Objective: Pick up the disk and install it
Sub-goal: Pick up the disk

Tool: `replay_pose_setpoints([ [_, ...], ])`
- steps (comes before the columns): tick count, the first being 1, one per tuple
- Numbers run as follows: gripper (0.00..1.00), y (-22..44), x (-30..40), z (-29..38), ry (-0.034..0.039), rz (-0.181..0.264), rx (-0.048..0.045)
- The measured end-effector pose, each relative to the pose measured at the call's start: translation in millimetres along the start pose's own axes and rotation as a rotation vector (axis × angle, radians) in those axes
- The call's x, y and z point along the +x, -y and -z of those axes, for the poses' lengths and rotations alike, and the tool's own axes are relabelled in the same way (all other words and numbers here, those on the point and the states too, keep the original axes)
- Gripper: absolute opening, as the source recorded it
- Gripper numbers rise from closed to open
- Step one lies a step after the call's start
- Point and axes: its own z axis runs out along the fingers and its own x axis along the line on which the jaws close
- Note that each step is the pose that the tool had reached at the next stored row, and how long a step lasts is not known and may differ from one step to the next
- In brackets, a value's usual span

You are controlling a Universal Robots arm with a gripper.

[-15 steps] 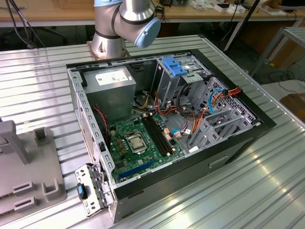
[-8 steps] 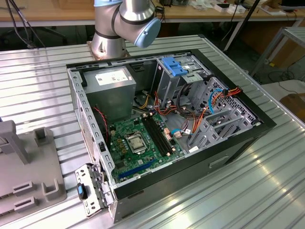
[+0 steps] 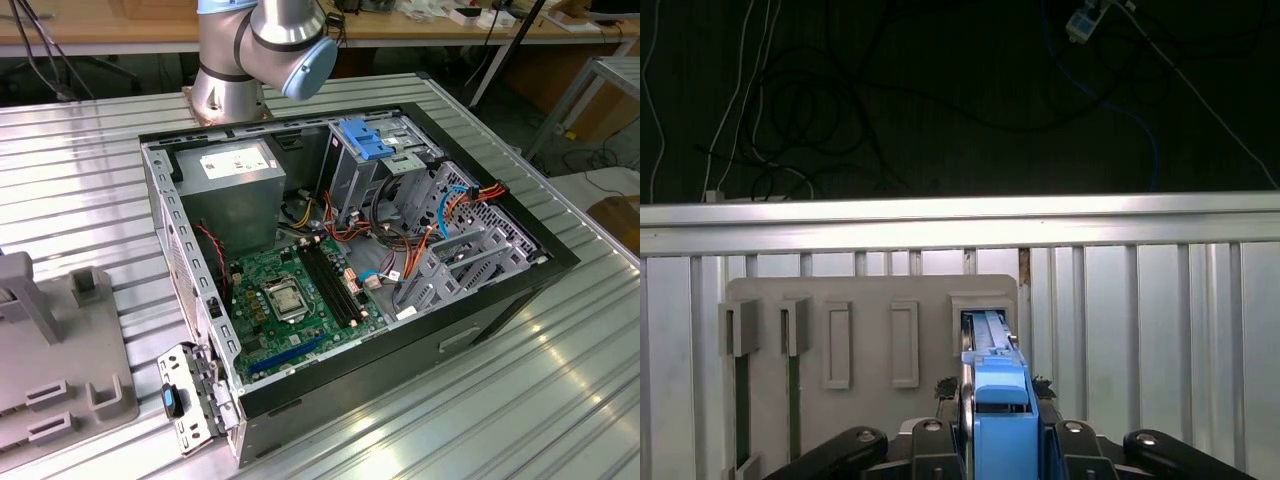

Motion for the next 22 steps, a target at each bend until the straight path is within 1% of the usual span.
replay_pose_setpoints([
  [10, 0.37, 0.0, 0.0, 1.0, -0.0002, 0.0, 0.0],
  [11, 0.37, 0.0, 0.0, 1.1, -0.0012, 0.0, -0.0001],
  [14, 0.37, 0.0, -0.1, 2.4, -0.007, 0.0, 0.0],
  [15, 0.37, -0.1, -0.4, 4.7, -0.0119, 0.0, 0.0001],
  [16, 0.37, 0.0, -0.6, 6.5, -0.0135, 0.0, 0.0003],
  [20, 0.37, -0.1, -1.5, 11.3, -0.0166, 0.0, 0.0005],
  [22, 0.37, -0.2, -2.1, 15.9, -0.0172, 0.0, 0.0004],
])
